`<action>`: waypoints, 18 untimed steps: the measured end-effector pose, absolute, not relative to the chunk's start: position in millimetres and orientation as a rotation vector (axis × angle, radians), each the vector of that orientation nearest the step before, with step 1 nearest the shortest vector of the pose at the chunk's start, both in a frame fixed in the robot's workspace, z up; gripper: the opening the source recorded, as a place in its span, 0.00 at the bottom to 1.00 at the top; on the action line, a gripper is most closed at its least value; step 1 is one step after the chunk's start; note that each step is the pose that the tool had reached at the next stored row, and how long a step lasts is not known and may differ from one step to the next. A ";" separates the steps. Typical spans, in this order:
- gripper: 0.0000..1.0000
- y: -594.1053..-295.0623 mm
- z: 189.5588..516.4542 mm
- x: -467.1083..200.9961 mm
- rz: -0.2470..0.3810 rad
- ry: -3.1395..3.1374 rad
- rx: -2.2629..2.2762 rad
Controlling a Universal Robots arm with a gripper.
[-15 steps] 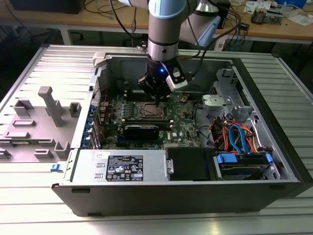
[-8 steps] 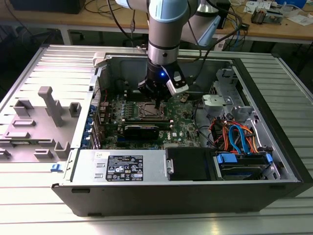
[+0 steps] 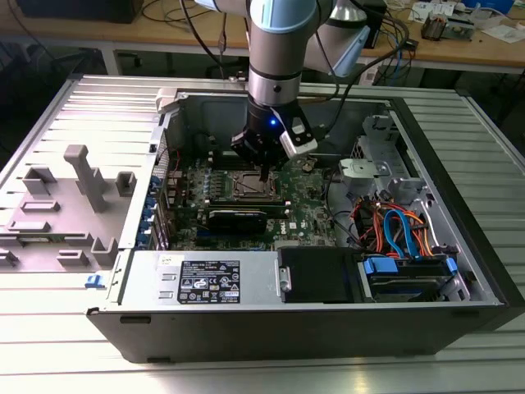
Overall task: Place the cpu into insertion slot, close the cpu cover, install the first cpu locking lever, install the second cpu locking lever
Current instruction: 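Install the second cpu locking lever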
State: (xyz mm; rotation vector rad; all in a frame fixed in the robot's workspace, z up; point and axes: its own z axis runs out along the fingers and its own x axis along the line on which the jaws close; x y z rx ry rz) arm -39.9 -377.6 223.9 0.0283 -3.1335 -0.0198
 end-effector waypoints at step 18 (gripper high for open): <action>0.11 -378.7 229.9 -40.0 -0.020 -3.134 0.028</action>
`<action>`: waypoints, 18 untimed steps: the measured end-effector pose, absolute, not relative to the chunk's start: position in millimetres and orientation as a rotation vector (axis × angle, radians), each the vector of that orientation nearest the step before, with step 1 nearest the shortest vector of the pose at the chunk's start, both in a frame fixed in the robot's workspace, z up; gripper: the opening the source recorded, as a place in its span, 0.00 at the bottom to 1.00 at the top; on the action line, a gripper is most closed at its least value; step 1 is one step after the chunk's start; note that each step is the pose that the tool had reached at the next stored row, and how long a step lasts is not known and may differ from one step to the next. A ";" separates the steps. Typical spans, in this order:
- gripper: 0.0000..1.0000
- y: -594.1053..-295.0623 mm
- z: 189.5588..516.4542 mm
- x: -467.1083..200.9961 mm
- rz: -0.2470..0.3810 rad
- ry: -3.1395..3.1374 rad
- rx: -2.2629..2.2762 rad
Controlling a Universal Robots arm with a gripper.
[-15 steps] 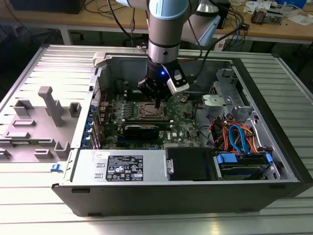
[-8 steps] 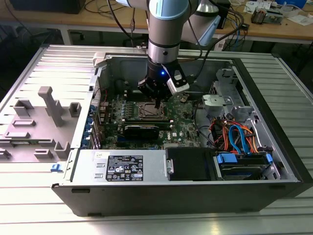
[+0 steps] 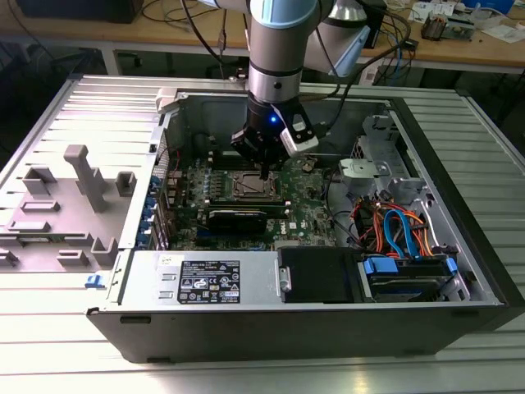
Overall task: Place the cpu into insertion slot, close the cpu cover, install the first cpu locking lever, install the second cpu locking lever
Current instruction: 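Install the second cpu locking lever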
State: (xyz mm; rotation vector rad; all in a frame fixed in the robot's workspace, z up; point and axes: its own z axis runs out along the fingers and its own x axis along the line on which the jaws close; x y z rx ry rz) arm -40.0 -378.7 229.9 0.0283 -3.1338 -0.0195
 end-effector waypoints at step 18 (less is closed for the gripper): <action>0.11 -386.4 231.5 -40.0 -0.019 -3.134 0.028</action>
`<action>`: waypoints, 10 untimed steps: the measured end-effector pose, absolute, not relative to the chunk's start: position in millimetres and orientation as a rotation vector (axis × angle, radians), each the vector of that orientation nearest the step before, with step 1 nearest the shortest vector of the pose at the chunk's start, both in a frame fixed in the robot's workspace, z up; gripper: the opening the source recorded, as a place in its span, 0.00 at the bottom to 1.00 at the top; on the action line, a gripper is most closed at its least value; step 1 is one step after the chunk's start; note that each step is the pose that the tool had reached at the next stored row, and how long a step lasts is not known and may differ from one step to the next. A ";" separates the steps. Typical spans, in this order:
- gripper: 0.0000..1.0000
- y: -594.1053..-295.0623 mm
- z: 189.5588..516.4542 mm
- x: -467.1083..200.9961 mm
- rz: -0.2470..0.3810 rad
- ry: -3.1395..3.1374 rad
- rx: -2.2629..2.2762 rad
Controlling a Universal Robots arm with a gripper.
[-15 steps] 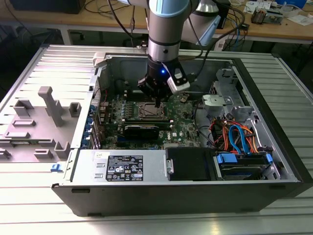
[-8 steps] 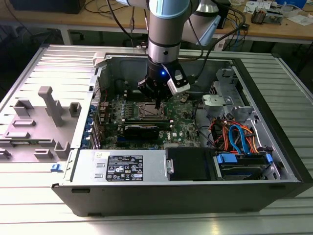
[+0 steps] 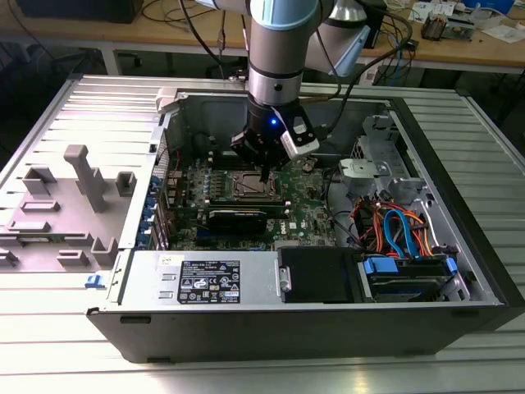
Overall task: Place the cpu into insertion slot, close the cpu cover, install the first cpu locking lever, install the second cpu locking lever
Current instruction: 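Install the second cpu locking lever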
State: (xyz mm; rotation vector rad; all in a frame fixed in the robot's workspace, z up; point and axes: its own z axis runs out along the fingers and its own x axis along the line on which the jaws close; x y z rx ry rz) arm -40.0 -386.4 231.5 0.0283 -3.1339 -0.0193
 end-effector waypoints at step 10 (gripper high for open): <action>0.11 -393.5 233.1 -39.8 -0.019 -3.135 0.028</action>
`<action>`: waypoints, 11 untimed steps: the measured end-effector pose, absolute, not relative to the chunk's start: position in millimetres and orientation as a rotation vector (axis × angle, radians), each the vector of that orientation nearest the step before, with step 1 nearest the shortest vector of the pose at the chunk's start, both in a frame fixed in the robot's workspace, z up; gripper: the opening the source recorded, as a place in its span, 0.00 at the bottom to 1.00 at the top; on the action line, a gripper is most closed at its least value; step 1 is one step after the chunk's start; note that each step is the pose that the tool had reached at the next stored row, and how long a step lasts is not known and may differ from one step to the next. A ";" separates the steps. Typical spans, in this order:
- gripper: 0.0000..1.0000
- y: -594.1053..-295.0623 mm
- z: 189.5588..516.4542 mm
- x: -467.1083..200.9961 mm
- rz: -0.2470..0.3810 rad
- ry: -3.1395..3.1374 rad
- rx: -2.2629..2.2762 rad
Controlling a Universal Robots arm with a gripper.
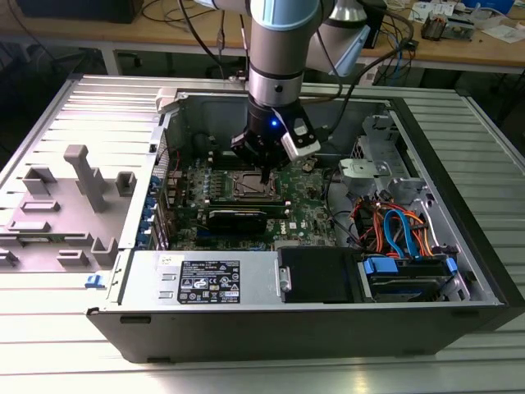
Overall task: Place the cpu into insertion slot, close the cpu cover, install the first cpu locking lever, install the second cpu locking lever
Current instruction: 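Install the second cpu locking lever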
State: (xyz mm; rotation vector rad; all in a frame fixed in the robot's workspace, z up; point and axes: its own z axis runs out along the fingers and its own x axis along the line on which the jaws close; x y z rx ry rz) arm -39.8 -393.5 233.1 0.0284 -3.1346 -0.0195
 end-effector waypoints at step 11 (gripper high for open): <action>0.11 -403.1 233.0 -39.9 -0.020 -3.135 0.028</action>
